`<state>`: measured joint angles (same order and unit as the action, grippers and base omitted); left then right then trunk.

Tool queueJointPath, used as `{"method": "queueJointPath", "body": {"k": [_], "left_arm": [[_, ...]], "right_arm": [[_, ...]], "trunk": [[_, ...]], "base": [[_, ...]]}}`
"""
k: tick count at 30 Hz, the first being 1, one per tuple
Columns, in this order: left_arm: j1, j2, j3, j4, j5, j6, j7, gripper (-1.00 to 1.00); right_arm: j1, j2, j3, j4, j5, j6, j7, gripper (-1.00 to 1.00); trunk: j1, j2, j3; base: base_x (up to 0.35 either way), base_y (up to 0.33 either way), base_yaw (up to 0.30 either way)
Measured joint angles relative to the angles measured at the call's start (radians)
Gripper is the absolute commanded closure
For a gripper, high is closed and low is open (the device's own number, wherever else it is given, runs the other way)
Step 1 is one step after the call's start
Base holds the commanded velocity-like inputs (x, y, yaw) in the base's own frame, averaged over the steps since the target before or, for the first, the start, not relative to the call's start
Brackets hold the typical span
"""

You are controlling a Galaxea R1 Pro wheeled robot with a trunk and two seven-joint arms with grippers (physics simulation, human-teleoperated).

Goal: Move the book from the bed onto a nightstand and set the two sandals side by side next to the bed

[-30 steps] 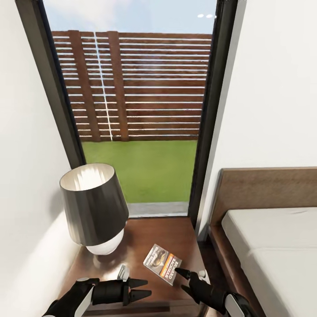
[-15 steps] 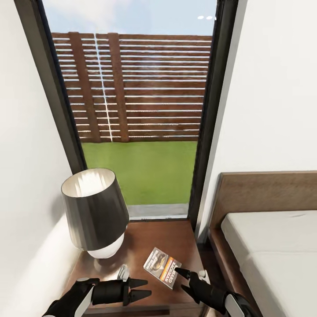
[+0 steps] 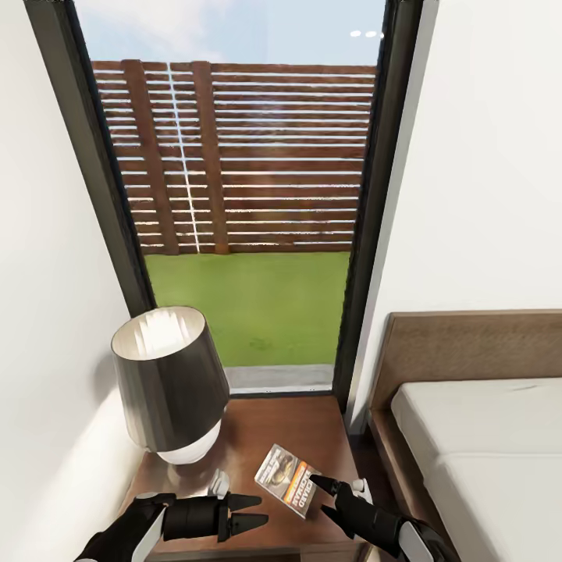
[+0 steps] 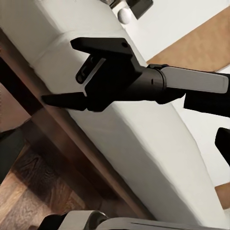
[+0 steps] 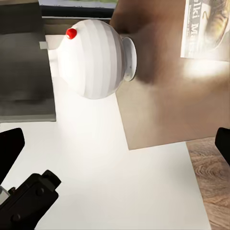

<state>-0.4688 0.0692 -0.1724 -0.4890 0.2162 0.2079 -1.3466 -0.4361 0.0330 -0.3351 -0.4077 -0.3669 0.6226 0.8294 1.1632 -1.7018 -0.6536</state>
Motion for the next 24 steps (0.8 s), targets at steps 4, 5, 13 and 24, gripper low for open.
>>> {"method": "queueJointPath", "body": {"k": [4,5,13,24], "left_arm": [[0.000,0.005,0.003,0.000,0.000,-0.001,0.003,-1.00],[0.000,0.006,0.003,0.000,-0.001,-0.002,0.005,-1.00],[0.000,0.008,-0.005,0.042,-0.011,-0.006,0.180,-1.00],[0.003,0.009,-0.013,0.427,-0.068,-0.267,0.286,-1.00]], "right_arm": [[0.001,-0.004,0.002,0.000,0.010,0.000,0.000,-1.00],[0.001,-0.015,0.002,0.000,0.012,0.000,0.001,-1.00],[0.026,-0.283,0.009,0.044,0.044,-0.161,0.133,-1.00],[0.053,-0.301,0.014,0.376,0.383,-0.493,0.142,-1.00]], "trunk": [[-0.015,0.028,0.013],[-0.019,0.035,0.016],[-0.050,0.091,0.041],[-0.092,0.168,0.075]], "base": [[0.000,0.000,0.000],[0.000,0.000,0.000],[0.000,0.000,0.000],[0.000,0.000,0.000]]}}
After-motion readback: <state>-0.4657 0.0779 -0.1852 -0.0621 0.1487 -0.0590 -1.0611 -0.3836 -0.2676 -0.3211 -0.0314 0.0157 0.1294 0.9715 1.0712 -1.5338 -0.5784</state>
